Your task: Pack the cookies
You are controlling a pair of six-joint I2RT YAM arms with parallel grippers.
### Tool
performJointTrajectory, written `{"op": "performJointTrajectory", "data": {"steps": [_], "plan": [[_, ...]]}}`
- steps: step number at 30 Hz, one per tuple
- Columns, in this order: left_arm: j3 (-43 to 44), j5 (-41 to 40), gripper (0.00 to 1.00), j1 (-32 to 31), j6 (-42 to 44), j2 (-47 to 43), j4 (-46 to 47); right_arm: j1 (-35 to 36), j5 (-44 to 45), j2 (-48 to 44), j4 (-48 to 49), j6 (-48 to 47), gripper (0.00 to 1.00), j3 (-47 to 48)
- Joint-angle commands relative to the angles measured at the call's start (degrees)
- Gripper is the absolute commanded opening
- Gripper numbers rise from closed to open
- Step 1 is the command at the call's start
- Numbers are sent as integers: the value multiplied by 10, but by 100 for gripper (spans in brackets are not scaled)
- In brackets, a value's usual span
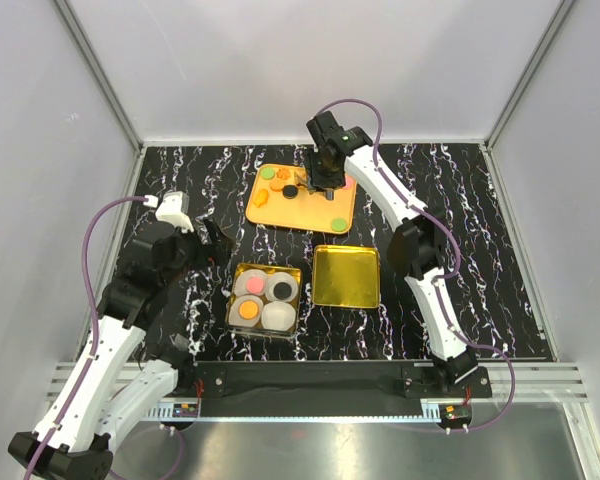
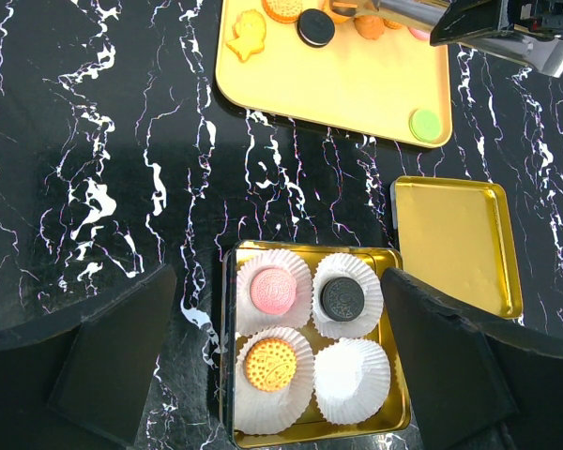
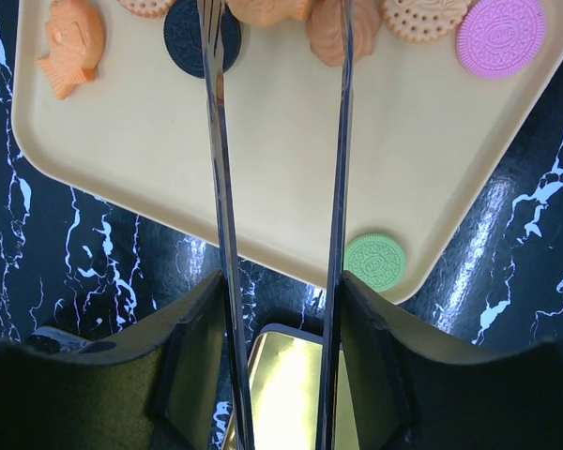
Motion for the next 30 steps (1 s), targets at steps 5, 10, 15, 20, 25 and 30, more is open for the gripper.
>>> {"op": "performJointTrajectory", "data": {"steps": [5, 10, 15, 20, 25, 30], "plan": [[0, 12, 99, 4, -4, -3, 27, 9, -19, 19, -4, 1, 56, 41], [-1, 11, 99, 4, -4, -4, 27, 9, -23, 26, -3, 3, 57, 41], [0, 12, 99, 4, -4, -4, 27, 10, -20, 17, -4, 4, 53, 40], [0, 13, 99, 5, -4, -4, 28, 11, -20, 3, -4, 6, 48, 34], [0, 13, 99, 5, -4, -5, 28, 13, -17, -29, 9, 7, 46, -7], [0, 14, 99, 5, -4, -5, 28, 16, -20, -54, 25, 13, 43, -39]]}}
